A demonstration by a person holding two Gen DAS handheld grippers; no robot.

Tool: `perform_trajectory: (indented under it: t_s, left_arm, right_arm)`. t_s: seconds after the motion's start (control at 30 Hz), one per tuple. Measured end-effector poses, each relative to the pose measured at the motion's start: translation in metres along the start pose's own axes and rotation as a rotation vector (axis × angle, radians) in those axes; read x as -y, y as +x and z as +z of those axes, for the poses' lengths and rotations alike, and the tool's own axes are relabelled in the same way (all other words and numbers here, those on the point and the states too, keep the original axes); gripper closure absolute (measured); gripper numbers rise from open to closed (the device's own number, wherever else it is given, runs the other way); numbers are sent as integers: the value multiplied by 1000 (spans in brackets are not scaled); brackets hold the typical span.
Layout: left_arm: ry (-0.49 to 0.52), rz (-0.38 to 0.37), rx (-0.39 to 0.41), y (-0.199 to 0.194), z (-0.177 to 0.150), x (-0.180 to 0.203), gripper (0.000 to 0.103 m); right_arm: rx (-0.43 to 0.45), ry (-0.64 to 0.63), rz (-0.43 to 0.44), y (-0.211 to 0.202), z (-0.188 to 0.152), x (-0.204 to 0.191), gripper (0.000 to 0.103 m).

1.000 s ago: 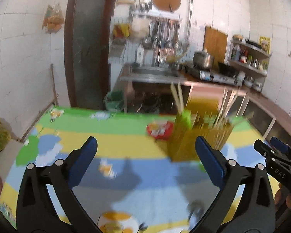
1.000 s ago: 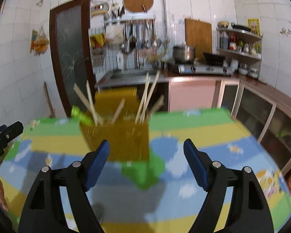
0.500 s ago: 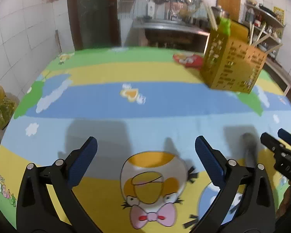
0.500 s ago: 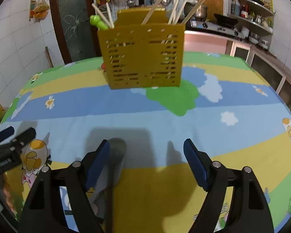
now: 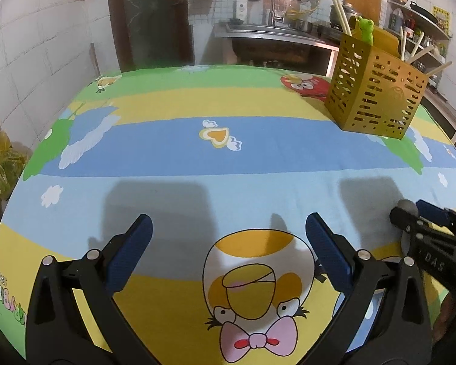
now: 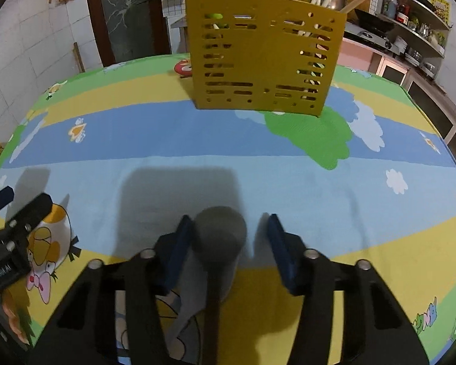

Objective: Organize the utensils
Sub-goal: 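Lower the right gripper onto the grey spoon and close on it, then close the left gripper on the light blue spoon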

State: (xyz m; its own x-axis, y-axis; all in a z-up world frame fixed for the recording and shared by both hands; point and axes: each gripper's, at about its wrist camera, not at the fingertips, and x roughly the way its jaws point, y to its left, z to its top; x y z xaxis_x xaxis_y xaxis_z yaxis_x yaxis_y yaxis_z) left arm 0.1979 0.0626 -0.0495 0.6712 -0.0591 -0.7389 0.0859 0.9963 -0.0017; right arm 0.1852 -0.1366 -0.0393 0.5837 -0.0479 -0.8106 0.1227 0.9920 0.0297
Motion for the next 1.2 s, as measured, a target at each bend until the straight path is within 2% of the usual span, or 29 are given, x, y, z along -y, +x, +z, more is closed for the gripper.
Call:
perform_trajectory:
  t_s: [0.07, 0.3, 0.47, 0.77, 1.0, 1.07, 1.13, 1.17, 1.2]
  left_arm:
    - [8, 5, 3, -1, 0, 3, 6]
    - [19, -3, 3, -8, 0, 15, 6]
    - [42, -39, -9, -11, -3, 41, 6]
    - [120, -157, -49, -14, -12, 110, 6]
    - [186, -193, -95, -6, -18, 152, 6]
    - [202, -192, -111, -3, -19, 158, 13]
    - [209, -194, -141, 2, -20, 163, 24]
    - [208, -187, -135, 3, -19, 164, 26]
    - [205, -190, -127, 3, -18, 164, 33]
  right_arm:
    - [-8, -2, 13, 0, 3, -2, 67]
    - [26, 20, 58, -11, 6, 9, 67]
    - [40, 53, 50, -22, 2, 47, 67]
    - [37, 136, -8, -29, -20, 126, 67]
    - [31, 185, -17, -26, -32, 159, 67]
    - [32, 186, -16, -25, -32, 161, 67]
    - [36, 185, -14, -25, -31, 161, 67]
    - [38, 183, -10, -24, -30, 160, 67]
    - [39, 180, -7, -25, -31, 159, 67]
